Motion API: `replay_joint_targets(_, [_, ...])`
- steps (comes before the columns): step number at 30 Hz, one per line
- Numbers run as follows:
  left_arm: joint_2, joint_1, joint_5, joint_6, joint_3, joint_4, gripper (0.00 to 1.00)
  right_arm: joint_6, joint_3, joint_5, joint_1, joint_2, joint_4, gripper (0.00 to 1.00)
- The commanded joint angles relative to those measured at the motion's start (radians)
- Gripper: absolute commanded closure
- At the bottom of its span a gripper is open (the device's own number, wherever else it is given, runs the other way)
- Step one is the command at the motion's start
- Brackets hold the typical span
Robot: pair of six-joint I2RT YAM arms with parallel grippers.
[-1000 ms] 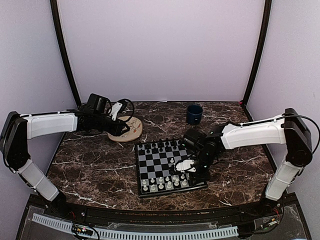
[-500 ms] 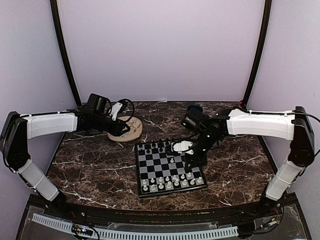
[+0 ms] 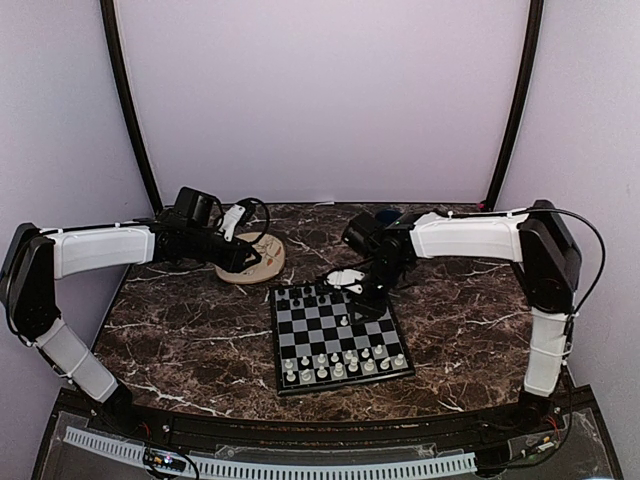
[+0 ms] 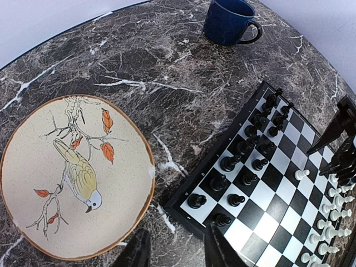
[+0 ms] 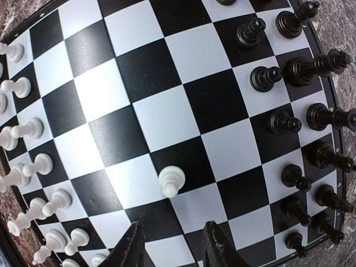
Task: Set up the chess pieces on the board
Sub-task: Pick up the pawn from the chessboard.
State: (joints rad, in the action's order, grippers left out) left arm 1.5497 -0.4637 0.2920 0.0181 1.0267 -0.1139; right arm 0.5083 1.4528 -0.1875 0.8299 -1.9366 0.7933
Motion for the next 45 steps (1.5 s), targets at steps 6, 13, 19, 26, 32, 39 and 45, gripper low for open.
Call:
replay_joint_targets(6, [-0.048,-0.002,0.021,-0.006,0.019,-0.003,0.65,-0.031,0.101,-0.031,-0.003,-0.114,-0.016,0.62])
replay_joint_targets(13, [-0.050,-0.002,0.019,-0.006,0.019,-0.004,0.64,-0.034,0.127,-0.058,-0.003,-0.140,-0.006,0.64])
replay_joint_targets(19, [-0.050,-0.002,0.019,-0.005,0.021,-0.005,0.64,-0.033,0.130,-0.074,-0.002,-0.144,-0.002,0.76])
replay_joint_targets(26, [-0.047,-0.001,0.021,-0.006,0.022,-0.007,0.64,-0.032,0.132,-0.086,-0.002,-0.140,0.007,0.87])
replay_joint_targets(32, [-0.047,-0.002,0.024,-0.007,0.021,-0.006,0.64,-0.028,0.070,-0.069,-0.011,-0.069,0.003,0.92])
replay_joint_targets(39, [-0.046,-0.003,0.026,-0.007,0.022,-0.006,0.64,-0.028,-0.071,-0.045,-0.062,0.063,-0.018,0.95])
replay_joint_targets(45, [-0.041,-0.001,0.029,-0.009,0.023,-0.006,0.64,-0.020,-0.176,-0.026,-0.104,0.183,-0.008,0.95])
